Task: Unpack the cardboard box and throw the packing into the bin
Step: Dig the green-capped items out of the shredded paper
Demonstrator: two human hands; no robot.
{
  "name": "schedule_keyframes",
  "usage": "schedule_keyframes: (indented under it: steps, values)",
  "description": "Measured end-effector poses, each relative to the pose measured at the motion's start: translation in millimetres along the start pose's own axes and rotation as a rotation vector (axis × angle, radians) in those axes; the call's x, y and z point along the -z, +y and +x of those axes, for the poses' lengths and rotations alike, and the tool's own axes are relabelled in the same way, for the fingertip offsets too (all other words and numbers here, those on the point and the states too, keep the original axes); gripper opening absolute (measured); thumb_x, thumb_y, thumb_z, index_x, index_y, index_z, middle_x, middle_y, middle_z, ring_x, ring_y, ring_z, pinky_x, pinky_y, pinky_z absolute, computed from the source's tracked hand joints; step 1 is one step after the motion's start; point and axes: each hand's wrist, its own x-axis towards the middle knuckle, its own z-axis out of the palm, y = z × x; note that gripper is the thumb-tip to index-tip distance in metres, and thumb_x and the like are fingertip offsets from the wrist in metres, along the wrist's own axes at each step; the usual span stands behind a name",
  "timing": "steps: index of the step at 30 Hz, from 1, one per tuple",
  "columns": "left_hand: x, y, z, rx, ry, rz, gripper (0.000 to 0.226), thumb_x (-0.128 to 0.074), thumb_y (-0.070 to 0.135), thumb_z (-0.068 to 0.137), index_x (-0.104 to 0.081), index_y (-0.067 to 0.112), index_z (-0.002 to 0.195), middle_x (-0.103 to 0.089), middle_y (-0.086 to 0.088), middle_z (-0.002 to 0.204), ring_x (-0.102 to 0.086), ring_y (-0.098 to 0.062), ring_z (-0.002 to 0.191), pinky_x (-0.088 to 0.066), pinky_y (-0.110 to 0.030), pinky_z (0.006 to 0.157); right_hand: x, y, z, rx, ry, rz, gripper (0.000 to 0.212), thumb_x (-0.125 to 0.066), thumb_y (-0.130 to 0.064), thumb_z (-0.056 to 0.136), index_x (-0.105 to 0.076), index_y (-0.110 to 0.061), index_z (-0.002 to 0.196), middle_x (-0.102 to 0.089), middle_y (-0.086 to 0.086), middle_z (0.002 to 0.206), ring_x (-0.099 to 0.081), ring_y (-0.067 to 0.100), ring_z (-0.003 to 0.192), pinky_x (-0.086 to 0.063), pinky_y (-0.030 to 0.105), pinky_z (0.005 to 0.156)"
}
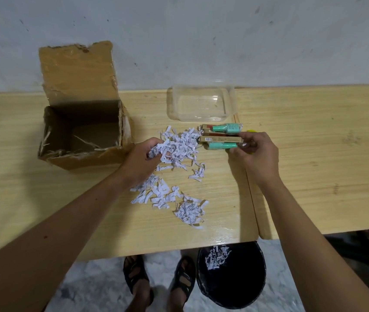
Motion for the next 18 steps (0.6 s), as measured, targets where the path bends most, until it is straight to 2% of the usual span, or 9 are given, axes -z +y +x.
schedule_keyframes:
  steps: [4, 5, 6, 8, 11, 13, 15, 18]
  values:
    - [2, 2, -4, -0.012, -0.002, 0.031, 0.023, -0.058, 0.006, 0.106, -0.065, 0.017, 0.125, -0.052, -0.018, 0.067, -0.034, -0.008, 0.041, -0.030, -0.021, 0.041, -5, 0, -4, -0.060, 0.032, 0.010, 0.051, -0.089, -0.011, 0.073, -0.071, -0.022, 0.120, -0.069, 0.006, 0.105, -0.065, 0.009, 0.080, -0.056, 0.019, 0.081]
    - [1, 3, -5, -0.024, 0.006, 0.034, 0.021, -0.058, 0.004, 0.106, -0.065, 0.015, 0.122, -0.054, -0.018, 0.066, -0.035, -0.005, 0.040, -0.031, -0.021, 0.041, -6, 0, -5, -0.071, 0.039, 0.017, 0.051, -0.089, -0.012, 0.074, -0.071, -0.022, 0.121, -0.069, 0.005, 0.103, -0.066, 0.010, 0.081, -0.056, 0.019, 0.080]
    - [0, 4, -7, -0.033, 0.018, 0.039, 0.020, -0.057, 0.002, 0.105, -0.065, 0.013, 0.119, -0.056, -0.014, 0.063, -0.037, -0.003, 0.039, -0.032, -0.019, 0.041, -6, -1, -6, -0.080, 0.045, 0.030, 0.050, -0.089, -0.011, 0.076, -0.071, -0.020, 0.122, -0.070, 0.003, 0.100, -0.066, 0.008, 0.081, -0.055, 0.015, 0.079]
    - [-3, 5, -11, -0.038, 0.043, 0.053, 0.021, -0.056, -0.003, 0.104, -0.063, 0.011, 0.119, -0.053, 0.008, 0.051, -0.038, -0.003, 0.034, -0.030, -0.015, 0.039, -6, -3, -9, -0.088, 0.058, 0.053, 0.046, -0.085, -0.008, 0.080, -0.072, -0.016, 0.123, -0.071, 0.000, 0.093, -0.065, 0.000, 0.077, -0.053, 0.010, 0.076]
    - [-7, 10, -15, -0.080, 0.069, 0.119, 0.026, -0.057, -0.008, 0.102, -0.063, 0.004, 0.125, -0.049, 0.012, 0.045, -0.046, 0.002, 0.036, -0.030, -0.008, 0.042, -3, -8, -15, -0.096, 0.084, 0.077, 0.041, -0.082, -0.006, 0.083, -0.073, -0.016, 0.122, -0.073, -0.002, 0.093, -0.066, 0.000, 0.080, -0.055, 0.012, 0.079]
    - [-7, 12, -18, -0.097, 0.090, 0.138, 0.028, -0.059, -0.008, 0.101, -0.063, 0.000, 0.128, -0.048, 0.017, 0.060, -0.052, 0.010, 0.044, -0.034, -0.007, 0.046, -3, -14, -19, -0.091, 0.094, 0.118, 0.036, -0.083, -0.006, 0.082, -0.074, -0.017, 0.116, -0.074, -0.002, 0.092, -0.067, 0.005, 0.080, -0.057, 0.017, 0.082]
    - [-7, 13, -20, -0.096, 0.117, 0.138, 0.030, -0.062, -0.004, 0.101, -0.064, 0.003, 0.130, -0.057, 0.012, 0.077, -0.056, 0.013, 0.054, -0.037, -0.005, 0.052, -7, -25, -25, -0.061, 0.060, 0.158, 0.031, -0.084, -0.007, 0.082, -0.075, -0.018, 0.109, -0.074, -0.003, 0.088, -0.067, 0.008, 0.078, -0.059, 0.025, 0.084]
    - [-6, 9, -25, -0.106, 0.154, 0.131, 0.036, -0.068, 0.002, 0.099, -0.065, 0.011, 0.134, -0.073, 0.000, 0.105, -0.062, 0.004, 0.079, -0.041, -0.004, 0.070, -20, -46, -35, 0.007, -0.095, 0.196, 0.025, -0.085, -0.008, 0.083, -0.077, -0.020, 0.104, -0.077, -0.006, 0.090, -0.071, 0.010, 0.081, -0.060, 0.029, 0.085]
